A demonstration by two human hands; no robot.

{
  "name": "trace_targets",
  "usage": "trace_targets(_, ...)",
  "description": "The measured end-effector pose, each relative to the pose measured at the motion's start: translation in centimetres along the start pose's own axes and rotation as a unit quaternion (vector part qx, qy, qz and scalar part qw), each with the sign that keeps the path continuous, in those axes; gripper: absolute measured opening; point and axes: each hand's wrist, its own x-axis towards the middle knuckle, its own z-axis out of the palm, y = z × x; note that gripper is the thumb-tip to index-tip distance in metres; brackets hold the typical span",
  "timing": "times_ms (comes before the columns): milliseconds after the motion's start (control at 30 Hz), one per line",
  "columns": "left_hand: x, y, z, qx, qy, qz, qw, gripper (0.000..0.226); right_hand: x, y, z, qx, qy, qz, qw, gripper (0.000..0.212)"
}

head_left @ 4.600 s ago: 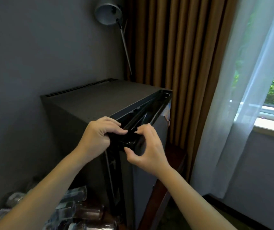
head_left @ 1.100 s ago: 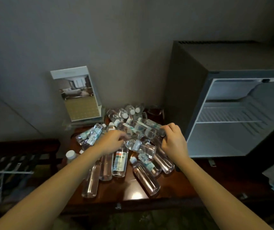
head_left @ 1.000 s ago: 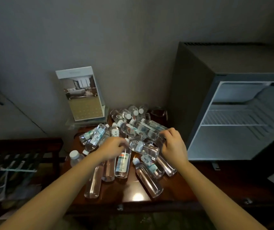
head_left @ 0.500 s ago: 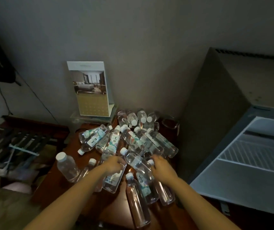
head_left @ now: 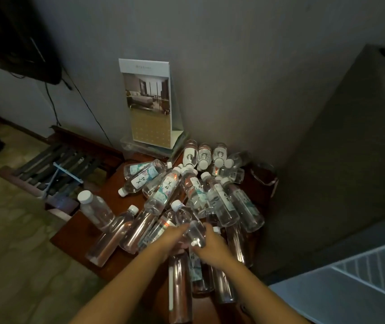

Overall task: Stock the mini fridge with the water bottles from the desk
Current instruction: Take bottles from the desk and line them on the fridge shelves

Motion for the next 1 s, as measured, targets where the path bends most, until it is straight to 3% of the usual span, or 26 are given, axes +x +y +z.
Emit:
trace_targets(100, 1.1, -0.1, 1.3, -0.096, -0.014, 0.000, 0.995, 0.029, 0.5, 0.1, -0.3, 0.097, 0.005, 0.024, 0.995, 0.054)
trace_targets(200, 2.4, -0.5, 1.7, -0.094, 0.003, 0.019, 0.995, 0.031, 1.2, 0.4, -0.5, 0.185, 0.032, 0.028, 0.982, 0.032)
trace_targets(300, 3.3, -1.3, 1.3, -0.107, 0.021, 0.047, 0.993, 0.020, 2.2, 1.2, -0.3, 0.242, 0.037, 0.022, 0.969, 0.027)
trace_targets(467, 3.6, -2.9, -0.1, -0.144, -0.053, 0.148, 0.977, 0.023, 3.6, 1.9, 0.1, 0.264, -0.050, -0.041, 0.962, 0.050)
trace_targets(633, 3.4, -4.8, -0.9, -0.139, -0.113, 0.263, 0.948, 0.022, 3.1, 2.2, 0.9, 0.194, -0.035, -0.144, 0.970, 0.071)
trace_targets(833, 0.5, -9.0, -0.8, -0.082, -0.114, 0.407, 0.902, 0.066, -2.0, 4.4, 3.6, 0.121, 0.003, -0.318, 0.940, 0.086)
trace_targets(933, -4.0, -11.1, 1.3, -0.040, -0.111, 0.447, 0.887, 0.041, -7.4, 6.0, 4.6, 0.142, 0.061, -0.355, 0.922, 0.086)
trace_targets(1000, -7.1, -12.0, 2.6, -0.012, -0.113, 0.458, 0.882, 0.037, -10.9, 7.0, 4.6, 0.156, 0.097, -0.357, 0.916, 0.085)
